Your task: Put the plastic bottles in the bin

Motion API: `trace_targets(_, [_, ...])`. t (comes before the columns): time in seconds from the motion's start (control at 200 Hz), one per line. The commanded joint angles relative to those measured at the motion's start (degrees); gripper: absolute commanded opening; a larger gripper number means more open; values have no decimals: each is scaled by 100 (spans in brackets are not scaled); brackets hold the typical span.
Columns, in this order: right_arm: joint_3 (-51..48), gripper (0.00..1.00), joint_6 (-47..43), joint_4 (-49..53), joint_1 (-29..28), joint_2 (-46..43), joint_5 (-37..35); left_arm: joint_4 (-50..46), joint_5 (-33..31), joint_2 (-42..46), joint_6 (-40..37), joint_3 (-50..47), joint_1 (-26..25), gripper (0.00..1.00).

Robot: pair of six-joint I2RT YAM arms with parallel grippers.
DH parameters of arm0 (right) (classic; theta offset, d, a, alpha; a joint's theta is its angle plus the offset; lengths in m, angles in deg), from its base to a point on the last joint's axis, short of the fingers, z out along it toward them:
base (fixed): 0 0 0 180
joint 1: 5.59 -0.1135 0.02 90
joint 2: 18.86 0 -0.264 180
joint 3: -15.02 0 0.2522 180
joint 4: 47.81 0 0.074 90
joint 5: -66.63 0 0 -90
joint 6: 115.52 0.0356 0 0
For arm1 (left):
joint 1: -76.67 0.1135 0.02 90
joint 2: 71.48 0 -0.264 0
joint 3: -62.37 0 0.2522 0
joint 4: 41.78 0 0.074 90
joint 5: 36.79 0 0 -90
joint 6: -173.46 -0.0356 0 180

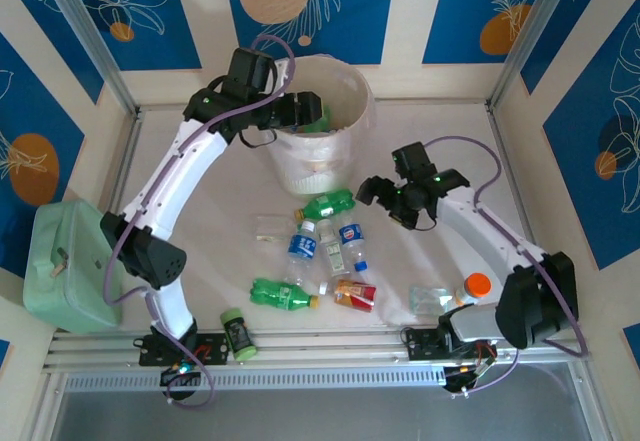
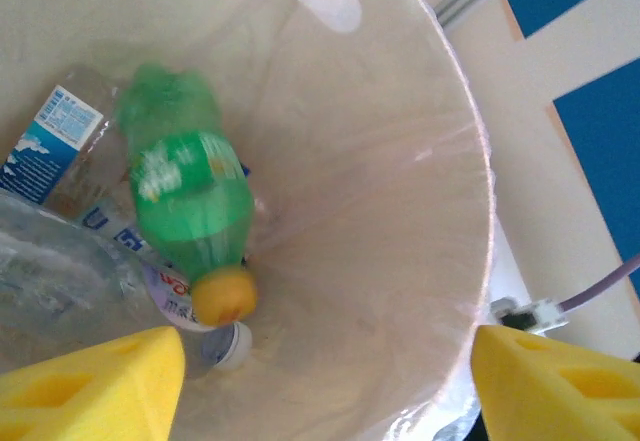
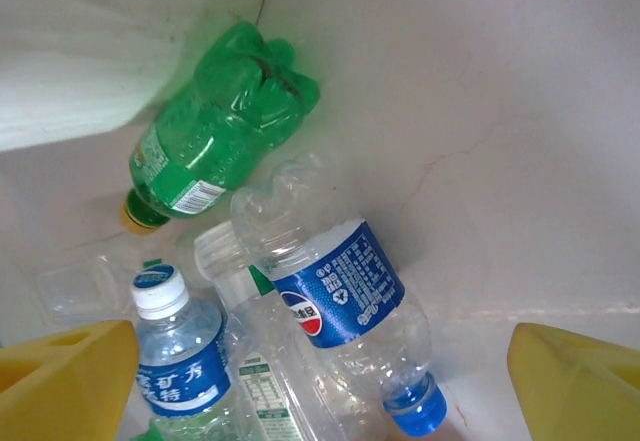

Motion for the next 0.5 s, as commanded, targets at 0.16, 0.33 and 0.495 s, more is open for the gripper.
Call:
trace_targets(0.16, [332,93,-285,-40,-475,874,-442,423,-805,1394,-86,-835,71,82])
trace_targets(0.33, [343,92,-229,-50,-666,1184,-540,872,-1384,2703,477,-2652,366,85])
trace_targets(0.495, [408,91,-243,-66,-762,1491,-552,923,-1276,3577,936,-3828,805,85])
